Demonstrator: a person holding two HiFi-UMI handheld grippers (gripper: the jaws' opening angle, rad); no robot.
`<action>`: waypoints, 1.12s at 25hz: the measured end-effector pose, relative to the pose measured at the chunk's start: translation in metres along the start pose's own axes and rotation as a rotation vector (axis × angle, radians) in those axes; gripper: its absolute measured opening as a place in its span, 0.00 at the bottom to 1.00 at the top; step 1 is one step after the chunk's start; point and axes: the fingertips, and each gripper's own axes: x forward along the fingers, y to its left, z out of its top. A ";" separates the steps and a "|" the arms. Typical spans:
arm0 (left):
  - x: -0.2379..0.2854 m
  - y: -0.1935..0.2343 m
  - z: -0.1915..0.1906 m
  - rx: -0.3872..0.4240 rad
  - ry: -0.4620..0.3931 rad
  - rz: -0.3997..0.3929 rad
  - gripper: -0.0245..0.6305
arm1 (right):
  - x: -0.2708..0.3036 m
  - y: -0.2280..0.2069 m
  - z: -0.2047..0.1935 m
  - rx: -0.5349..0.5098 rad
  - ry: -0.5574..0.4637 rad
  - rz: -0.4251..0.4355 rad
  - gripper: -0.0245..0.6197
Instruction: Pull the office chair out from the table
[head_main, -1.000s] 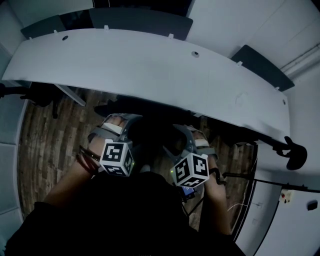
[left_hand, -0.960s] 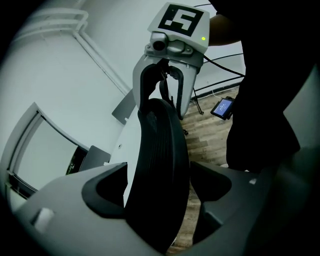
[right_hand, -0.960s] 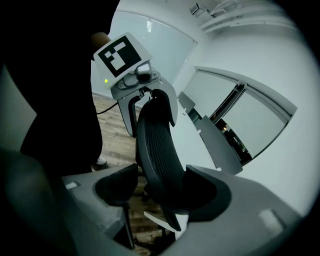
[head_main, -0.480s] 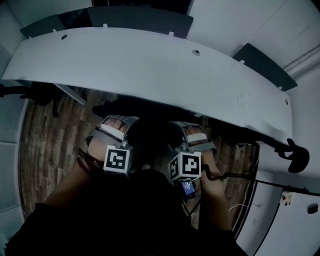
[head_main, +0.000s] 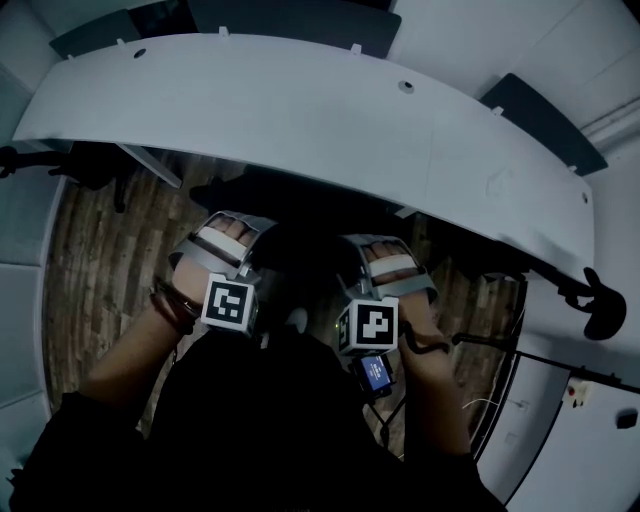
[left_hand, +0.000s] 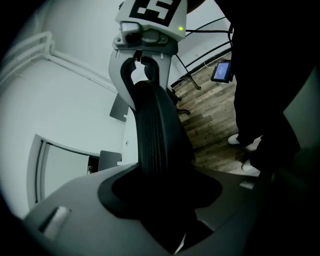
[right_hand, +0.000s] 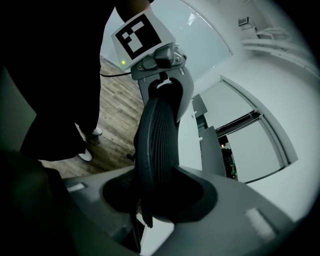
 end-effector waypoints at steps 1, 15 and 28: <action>-0.002 -0.002 -0.002 0.002 0.003 0.006 0.38 | 0.000 0.002 0.003 -0.005 0.002 -0.009 0.29; -0.059 -0.054 -0.005 -0.009 -0.019 0.000 0.30 | -0.035 0.055 0.059 0.029 0.019 0.024 0.30; -0.164 -0.157 -0.014 0.061 -0.098 -0.019 0.29 | -0.097 0.149 0.166 0.138 0.031 0.017 0.30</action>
